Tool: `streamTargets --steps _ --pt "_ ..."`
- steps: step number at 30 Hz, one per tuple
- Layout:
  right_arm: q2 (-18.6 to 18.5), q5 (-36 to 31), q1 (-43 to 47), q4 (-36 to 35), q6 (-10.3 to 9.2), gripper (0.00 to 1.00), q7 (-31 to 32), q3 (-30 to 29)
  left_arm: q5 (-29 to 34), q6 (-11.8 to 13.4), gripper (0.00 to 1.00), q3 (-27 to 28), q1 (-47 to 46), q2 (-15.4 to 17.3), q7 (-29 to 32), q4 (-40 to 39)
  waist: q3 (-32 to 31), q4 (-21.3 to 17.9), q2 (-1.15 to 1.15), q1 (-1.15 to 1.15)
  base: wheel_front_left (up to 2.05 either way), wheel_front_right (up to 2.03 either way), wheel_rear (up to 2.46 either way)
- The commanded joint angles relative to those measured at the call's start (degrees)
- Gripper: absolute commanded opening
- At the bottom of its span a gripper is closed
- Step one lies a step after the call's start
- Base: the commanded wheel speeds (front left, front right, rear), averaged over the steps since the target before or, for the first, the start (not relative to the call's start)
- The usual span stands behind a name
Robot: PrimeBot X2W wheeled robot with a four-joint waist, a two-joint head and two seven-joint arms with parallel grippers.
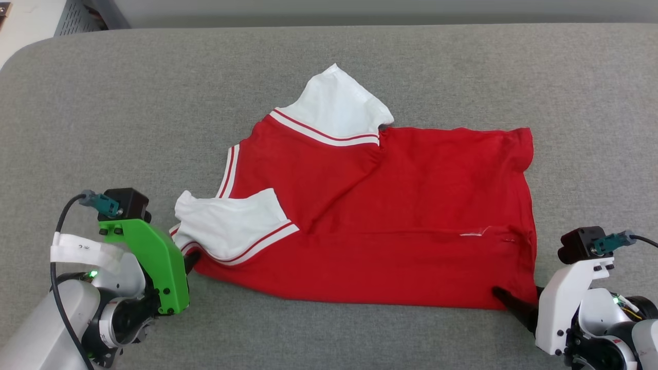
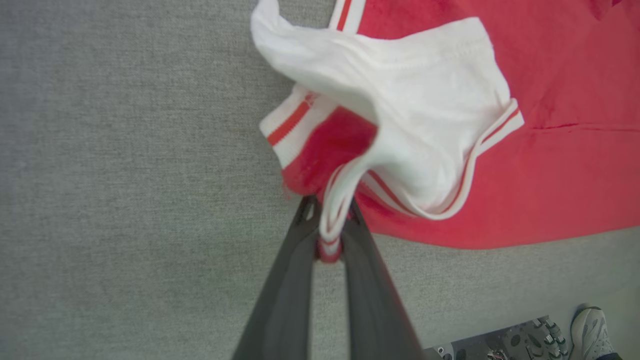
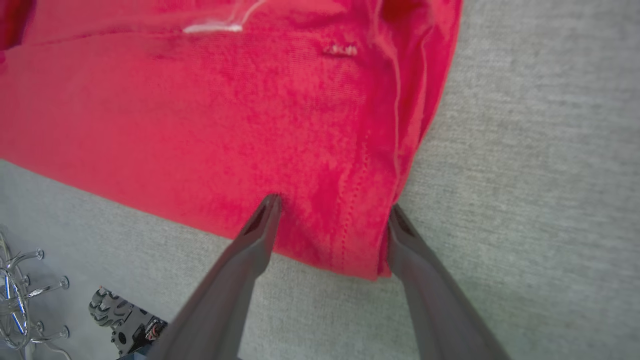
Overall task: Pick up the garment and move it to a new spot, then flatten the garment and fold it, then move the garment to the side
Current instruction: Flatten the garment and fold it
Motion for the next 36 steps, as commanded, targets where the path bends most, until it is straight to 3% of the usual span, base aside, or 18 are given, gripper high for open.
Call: streamTargets --steps 1,2,3,4,16,31,36 --pt "0.8 0.4 -0.5 2.2 -0.02 0.92 0.0 1.8 0.3 0.5 0.0 0.5 1.0 0.1 -0.5 0.0 0.2 0.1 0.0 0.0 0.0 0.0 0.0" --pt "0.9 0.6 -0.5 2.9 -0.02 0.38 -0.2 2.3 0.3 0.6 0.0 0.6 1.1 0.1 -0.8 0.0 0.2 0.0 0.0 0.0 0.0 0.0 0.0" --pt "1.1 1.0 -0.5 3.6 -0.02 0.05 -0.4 2.7 0.2 0.7 0.0 0.8 1.3 0.1 -1.0 0.1 0.1 0.0 0.0 0.0 0.0 0.0 0.0" --pt "1.1 1.0 -0.5 4.2 -0.02 0.0 -0.6 3.1 0.1 0.7 0.0 0.9 1.5 0.0 -1.3 0.2 -0.1 0.0 0.0 0.0 0.0 0.0 0.0" --pt "-1.2 0.9 1.4 4.0 -0.02 0.0 -2.3 2.5 0.2 1.8 0.0 2.1 7.6 1.8 -4.1 -2.7 -7.2 -0.7 0.0 0.0 0.0 0.0 0.0" --pt "-2.9 1.4 13.7 -2.1 -0.02 0.0 0.8 0.6 -4.0 7.5 0.0 4.5 25.8 5.1 -4.8 -9.6 -16.1 -0.9 0.0 0.0 0.0 0.0 0.0" --pt "-1.3 0.6 16.4 -2.6 -0.02 0.0 0.3 -1.0 -5.7 6.4 0.0 4.1 28.9 3.4 -5.8 -8.6 -15.8 -0.9 0.0 0.0 0.0 0.0 0.0"
